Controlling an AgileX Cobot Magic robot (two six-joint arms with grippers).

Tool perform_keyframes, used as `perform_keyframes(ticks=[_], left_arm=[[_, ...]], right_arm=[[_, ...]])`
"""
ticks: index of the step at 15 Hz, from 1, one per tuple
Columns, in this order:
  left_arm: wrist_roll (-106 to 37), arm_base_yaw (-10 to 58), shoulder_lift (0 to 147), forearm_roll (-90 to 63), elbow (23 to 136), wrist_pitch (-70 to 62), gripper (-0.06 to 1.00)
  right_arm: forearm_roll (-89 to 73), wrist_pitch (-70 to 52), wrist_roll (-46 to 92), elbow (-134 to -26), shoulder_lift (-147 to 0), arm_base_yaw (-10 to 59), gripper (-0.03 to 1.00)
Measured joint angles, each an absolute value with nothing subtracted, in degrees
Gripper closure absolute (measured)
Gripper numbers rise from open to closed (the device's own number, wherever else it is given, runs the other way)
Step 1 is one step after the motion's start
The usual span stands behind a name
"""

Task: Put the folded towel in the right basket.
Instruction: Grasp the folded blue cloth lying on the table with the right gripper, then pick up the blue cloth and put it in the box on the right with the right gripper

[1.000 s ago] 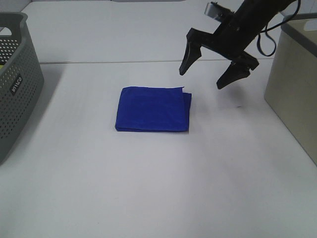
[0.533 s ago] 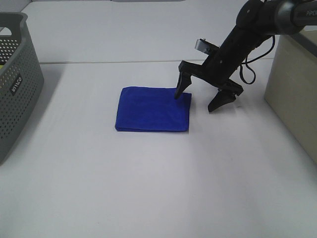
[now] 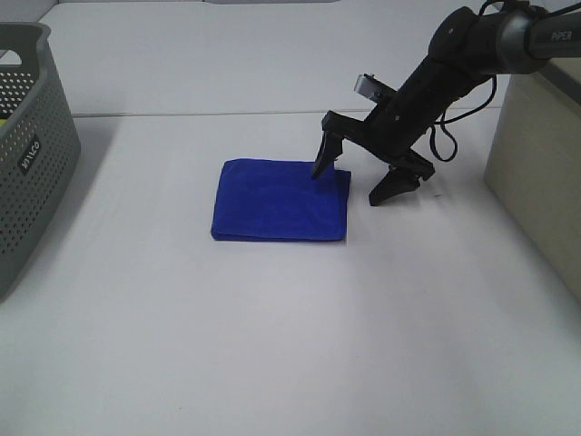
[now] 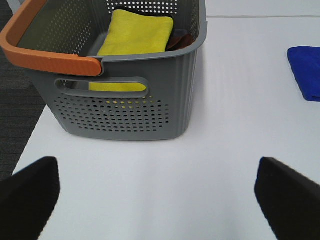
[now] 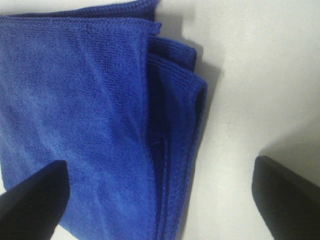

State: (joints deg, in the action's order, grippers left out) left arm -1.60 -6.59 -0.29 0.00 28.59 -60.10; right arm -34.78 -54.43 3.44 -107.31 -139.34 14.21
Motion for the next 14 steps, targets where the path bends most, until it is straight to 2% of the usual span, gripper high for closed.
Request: perform_keyframes(ticks=[3, 5, 7, 8, 9, 14], left_arm=[[-1.60, -6.59, -0.29, 0.00, 28.59, -60.10, -0.04], [-1.60, -6.59, -0.29, 0.00, 28.59, -60.10, -0.04], [-1.60, -6.59, -0.29, 0.00, 28.59, -60.10, -0.04], [-1.60, -6.59, -0.29, 0.00, 28.59, -60.10, -0.04], [-1.60, -6.59, -0.29, 0.00, 28.59, -60.10, -0.04], [-1.60, -6.59, -0.29, 0.00, 28.59, -60.10, -0.04]], right_arm=[[-37.59, -53.92, 3.44, -107.95, -140.89, 15.36, 0.07], [-42.97, -53.11, 3.44, -108.12, -142.55, 17.53, 0.21], [-44.29, -50.13, 3.84, -108.12, -143.58, 20.80, 0.54], [-44.29, -48.82, 4.24, -108.12, -144.04, 22.06, 0.75], [-43.83, -48.30, 4.81, -108.12, -144.10, 22.92, 0.85], [-39.82, -50.19, 8.48, -107.31, -141.18, 23.32, 0.85]])
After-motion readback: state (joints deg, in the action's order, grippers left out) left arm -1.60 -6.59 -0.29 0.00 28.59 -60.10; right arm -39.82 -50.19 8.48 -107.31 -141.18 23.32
